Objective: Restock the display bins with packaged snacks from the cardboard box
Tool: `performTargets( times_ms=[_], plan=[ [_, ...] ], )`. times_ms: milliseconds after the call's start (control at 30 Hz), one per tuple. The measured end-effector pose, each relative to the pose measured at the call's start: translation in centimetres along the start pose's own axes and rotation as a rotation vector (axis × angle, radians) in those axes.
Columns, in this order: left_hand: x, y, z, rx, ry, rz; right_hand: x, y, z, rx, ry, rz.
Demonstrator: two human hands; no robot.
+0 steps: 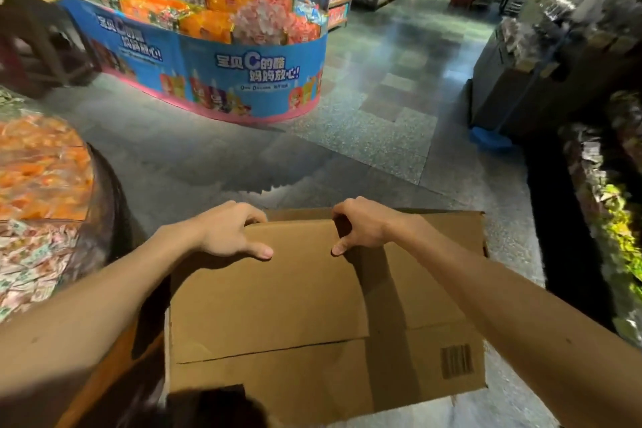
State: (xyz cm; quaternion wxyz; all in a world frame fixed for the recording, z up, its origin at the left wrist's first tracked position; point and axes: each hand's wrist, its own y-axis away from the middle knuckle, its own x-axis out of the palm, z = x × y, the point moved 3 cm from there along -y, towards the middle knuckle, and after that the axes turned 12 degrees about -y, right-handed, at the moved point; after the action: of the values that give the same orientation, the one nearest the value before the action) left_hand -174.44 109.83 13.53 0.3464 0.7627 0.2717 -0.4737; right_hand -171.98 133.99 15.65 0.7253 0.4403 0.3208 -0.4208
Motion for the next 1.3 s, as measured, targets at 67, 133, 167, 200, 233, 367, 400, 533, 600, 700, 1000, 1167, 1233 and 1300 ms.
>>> performTargets(
  times_ms=[67, 133, 167, 200, 233, 367, 400, 533, 600, 700, 1000, 1167, 1233, 1300],
  plan=[
    [0.9, -4.9, 3.8, -0.013, 0.003, 0.030, 0.3, -5.9, -1.9, 0.009, 0.013, 0.044],
    [2.7, -10.0, 8.1, -0.039, -0.012, 0.044, 1.6, -12.1, -3.7, 0.030, 0.020, 0.095],
    [3.8, -12.5, 10.4, -0.061, -0.020, 0.046, 2.3, -15.4, -4.5, 0.051, 0.024, 0.121],
    [5.1, -14.9, 12.7, -0.079, -0.032, 0.050, 3.2, -18.7, -5.3, 0.071, 0.029, 0.150],
    [6.5, -17.3, 14.9, -0.070, -0.053, 0.033, 4.3, -22.0, -6.2, 0.090, 0.033, 0.165],
    [11.0, -25.8, 23.0, -0.184, -0.178, -0.028, 8.6, -34.1, -9.9, 0.113, 0.054, 0.141],
    [12.5, -27.7, 24.8, -0.210, -0.192, -0.031, 10.0, -36.9, -10.8, 0.097, 0.072, 0.130],
    [19.7, -34.3, 31.5, -0.276, -0.283, -0.016, 17.0, -47.6, -14.6, -0.012, 0.196, 0.140],
    [23.3, -37.7, 35.0, -0.295, -0.323, -0.040, 20.3, -53.1, -17.0, -0.078, 0.268, 0.133],
    [29.3, -42.5, 39.0, -0.324, -0.401, -0.045, 25.6, -60.1, -20.6, -0.144, 0.335, 0.100],
    [43.6, -47.5, 44.2, -0.331, -0.353, 0.114, 37.7, -68.0, -26.3, -0.213, 0.366, 0.120],
    [43.8, -47.8, 44.1, -0.341, -0.309, 0.184, 38.8, -67.5, -26.6, -0.168, 0.340, 0.181],
    [42.6, -47.6, 44.0, -0.377, -0.214, 0.243, 37.7, -67.2, -25.8, -0.087, 0.311, 0.246],
    [39.6, -46.3, 43.0, -0.401, -0.084, 0.189, 35.9, -66.1, -24.1, -0.060, 0.278, 0.282]
  ],
)
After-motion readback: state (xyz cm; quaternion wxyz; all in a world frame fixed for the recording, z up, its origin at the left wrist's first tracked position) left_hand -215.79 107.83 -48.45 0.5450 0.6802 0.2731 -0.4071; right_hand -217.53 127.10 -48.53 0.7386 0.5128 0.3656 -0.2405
